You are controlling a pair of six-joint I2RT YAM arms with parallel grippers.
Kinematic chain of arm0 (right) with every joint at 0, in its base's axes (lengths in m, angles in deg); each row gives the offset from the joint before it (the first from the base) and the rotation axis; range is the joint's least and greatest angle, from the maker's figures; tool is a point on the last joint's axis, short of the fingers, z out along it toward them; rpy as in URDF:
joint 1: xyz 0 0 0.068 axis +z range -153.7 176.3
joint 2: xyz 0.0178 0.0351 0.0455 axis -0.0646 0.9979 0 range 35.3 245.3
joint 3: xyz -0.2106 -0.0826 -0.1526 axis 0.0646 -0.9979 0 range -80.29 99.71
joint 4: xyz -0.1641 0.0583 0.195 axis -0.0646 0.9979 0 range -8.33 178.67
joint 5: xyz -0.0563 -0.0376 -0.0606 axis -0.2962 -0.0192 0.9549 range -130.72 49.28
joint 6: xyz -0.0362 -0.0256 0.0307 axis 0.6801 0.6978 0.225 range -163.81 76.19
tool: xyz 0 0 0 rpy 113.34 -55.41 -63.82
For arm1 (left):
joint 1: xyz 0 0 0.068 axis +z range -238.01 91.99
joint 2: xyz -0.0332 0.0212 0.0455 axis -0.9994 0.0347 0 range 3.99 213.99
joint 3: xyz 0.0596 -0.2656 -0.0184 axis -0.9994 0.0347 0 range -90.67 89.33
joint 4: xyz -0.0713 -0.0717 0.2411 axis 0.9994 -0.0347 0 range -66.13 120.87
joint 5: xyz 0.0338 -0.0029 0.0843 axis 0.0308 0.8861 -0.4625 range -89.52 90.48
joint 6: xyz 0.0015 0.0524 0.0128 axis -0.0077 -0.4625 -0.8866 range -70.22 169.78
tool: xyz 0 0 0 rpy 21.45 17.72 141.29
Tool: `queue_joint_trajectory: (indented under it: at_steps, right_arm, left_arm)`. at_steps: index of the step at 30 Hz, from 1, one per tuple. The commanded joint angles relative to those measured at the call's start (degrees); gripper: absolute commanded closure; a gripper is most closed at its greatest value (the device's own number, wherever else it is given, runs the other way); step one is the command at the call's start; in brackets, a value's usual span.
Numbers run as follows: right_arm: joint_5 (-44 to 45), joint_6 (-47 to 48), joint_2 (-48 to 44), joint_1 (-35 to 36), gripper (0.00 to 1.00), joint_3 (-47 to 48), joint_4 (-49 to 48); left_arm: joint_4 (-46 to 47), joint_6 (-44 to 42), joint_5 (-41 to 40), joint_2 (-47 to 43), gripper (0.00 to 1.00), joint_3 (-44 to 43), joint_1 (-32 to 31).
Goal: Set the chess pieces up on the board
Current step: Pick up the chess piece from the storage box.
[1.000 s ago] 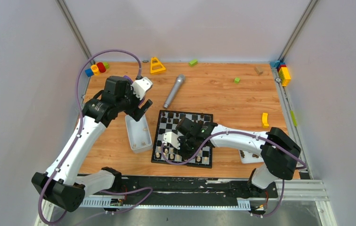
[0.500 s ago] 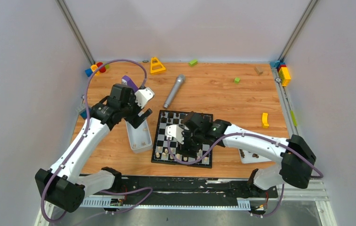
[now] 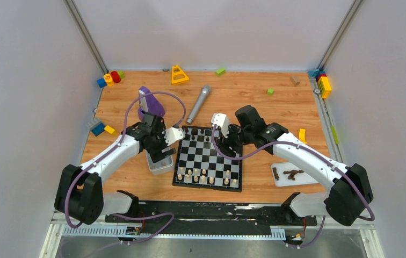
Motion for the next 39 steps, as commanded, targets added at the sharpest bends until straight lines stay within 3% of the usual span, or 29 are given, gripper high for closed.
queue_joint_trajectory:
  at_steps: [1,23,35,39]
  right_arm:
    - [-2.9,-1.3,-1.5,-0.3,0.42,-1.8,-3.1]
    - [-3.0,-1.2,-0.3,-0.9,0.44,-3.0,-3.2]
    - [-2.7,-1.2,0.6,-0.9,0.46,-2.7,-3.2]
    - [-2.6,-1.4,0.7,-0.9,0.46,-2.5,-3.2]
  left_arm:
    - [9.8,-9.4,4.0,3.3,0.07,1.5,0.4]
    - [14.1,-14.9,12.9,14.3,0.29,-0.5,4.5]
    - [9.9,-13.6,12.4,13.8,0.84,-1.7,6.2]
    - [7.7,-12.5,11.6,9.6,0.92,-1.9,7.3]
